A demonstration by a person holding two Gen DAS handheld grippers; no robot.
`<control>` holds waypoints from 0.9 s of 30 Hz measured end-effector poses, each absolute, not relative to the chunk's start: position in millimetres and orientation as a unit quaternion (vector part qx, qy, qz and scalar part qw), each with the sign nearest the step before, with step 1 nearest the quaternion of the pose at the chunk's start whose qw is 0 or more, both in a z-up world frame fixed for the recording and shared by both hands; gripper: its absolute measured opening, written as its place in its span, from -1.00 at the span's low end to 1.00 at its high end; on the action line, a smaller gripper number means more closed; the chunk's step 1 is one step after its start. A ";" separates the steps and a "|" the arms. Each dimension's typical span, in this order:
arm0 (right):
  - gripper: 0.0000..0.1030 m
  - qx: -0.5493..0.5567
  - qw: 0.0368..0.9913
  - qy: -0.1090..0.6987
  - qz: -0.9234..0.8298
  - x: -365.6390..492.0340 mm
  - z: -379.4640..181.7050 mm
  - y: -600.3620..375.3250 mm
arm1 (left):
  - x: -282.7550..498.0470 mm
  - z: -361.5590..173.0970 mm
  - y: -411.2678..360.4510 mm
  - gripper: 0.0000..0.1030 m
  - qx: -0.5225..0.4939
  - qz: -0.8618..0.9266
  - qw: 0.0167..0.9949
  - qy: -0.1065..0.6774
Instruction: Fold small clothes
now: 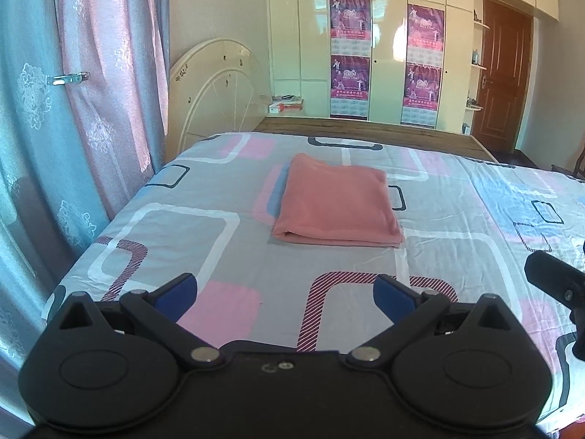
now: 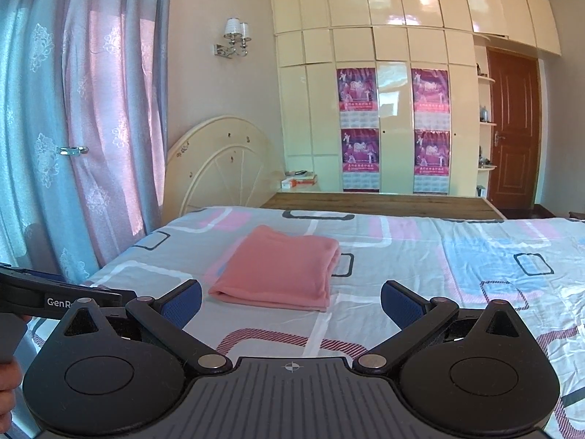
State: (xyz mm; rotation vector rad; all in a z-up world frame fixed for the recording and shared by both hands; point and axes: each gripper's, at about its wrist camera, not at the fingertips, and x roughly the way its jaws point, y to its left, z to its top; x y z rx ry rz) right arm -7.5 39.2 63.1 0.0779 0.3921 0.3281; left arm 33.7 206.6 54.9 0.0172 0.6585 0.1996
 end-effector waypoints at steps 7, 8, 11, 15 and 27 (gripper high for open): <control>1.00 0.038 0.966 0.196 0.165 -7.3 61.4 38.5 | 32.7 56.1 208.4 0.99 0.008 0.097 0.942 0.322; 1.00 0.038 0.966 0.196 0.165 -7.5 61.1 38.6 | 32.4 56.2 208.9 0.99 0.008 0.097 0.941 0.323; 1.00 0.038 0.966 0.197 0.165 -8.2 60.5 38.2 | 33.0 57.1 209.0 0.99 0.008 0.095 0.941 0.325; 1.00 0.037 0.965 0.200 0.163 -6.4 60.3 38.0 | 34.0 56.7 208.9 0.99 0.008 0.095 0.941 0.326; 1.00 0.041 0.964 0.208 0.161 0.7 58.0 39.2 | 44.2 49.9 204.7 0.99 0.009 0.088 0.937 0.338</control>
